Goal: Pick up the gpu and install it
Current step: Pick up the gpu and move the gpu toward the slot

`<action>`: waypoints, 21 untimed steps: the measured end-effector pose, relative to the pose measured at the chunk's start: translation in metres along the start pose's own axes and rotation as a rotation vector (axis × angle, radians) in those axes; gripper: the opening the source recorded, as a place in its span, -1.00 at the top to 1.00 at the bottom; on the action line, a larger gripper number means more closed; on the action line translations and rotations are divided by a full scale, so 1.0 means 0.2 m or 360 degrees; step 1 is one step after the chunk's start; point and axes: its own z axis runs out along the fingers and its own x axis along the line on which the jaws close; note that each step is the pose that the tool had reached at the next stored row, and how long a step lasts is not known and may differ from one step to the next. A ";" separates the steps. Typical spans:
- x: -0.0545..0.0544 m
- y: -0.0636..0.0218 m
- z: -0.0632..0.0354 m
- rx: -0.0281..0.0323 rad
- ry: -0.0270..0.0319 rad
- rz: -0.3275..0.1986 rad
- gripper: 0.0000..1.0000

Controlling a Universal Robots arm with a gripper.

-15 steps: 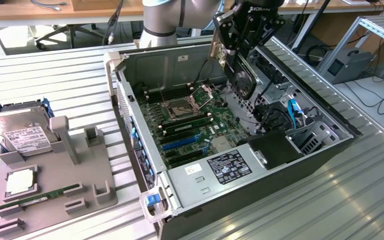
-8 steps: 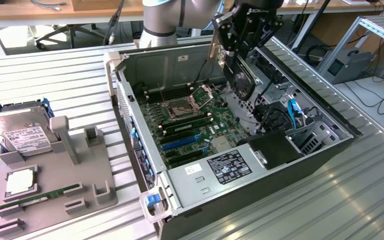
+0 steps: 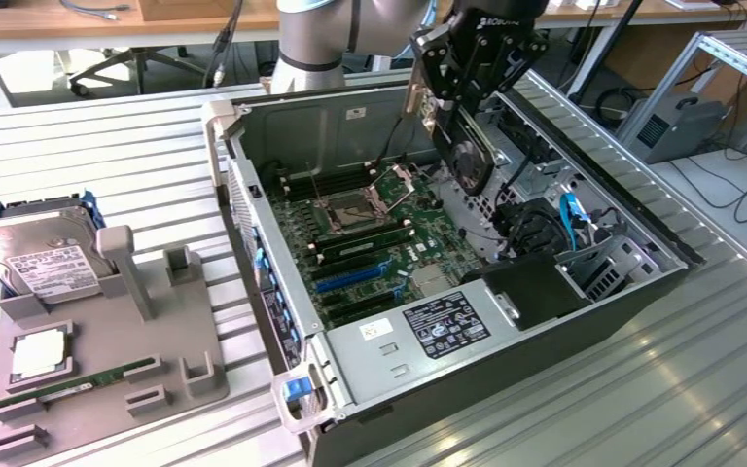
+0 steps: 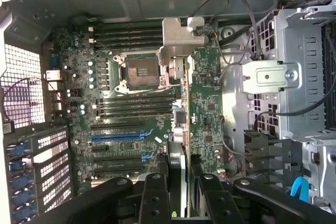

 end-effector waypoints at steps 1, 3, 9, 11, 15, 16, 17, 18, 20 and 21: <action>0.00 0.000 0.000 0.00000 0.00000 0.0000 0.47; 0.00 0.000 0.001 0.00000 0.00000 0.0000 0.47; 0.01 -0.001 0.003 -0.00001 -0.00001 0.0000 0.47; 0.02 -0.001 0.004 0.00000 0.00000 0.0000 0.47; 0.02 -0.002 0.005 -0.00001 0.00000 0.0000 0.47; 0.03 -0.002 0.005 -0.00001 0.00000 0.0000 0.47; 0.03 -0.002 0.006 -0.00003 -0.00001 0.0000 0.47; 0.03 -0.002 0.006 -0.00005 -0.00001 0.0000 0.47; 0.03 0.003 0.015 -0.00005 -0.00001 0.0000 0.47; 0.03 0.003 0.015 -0.00002 -0.00001 0.0000 0.47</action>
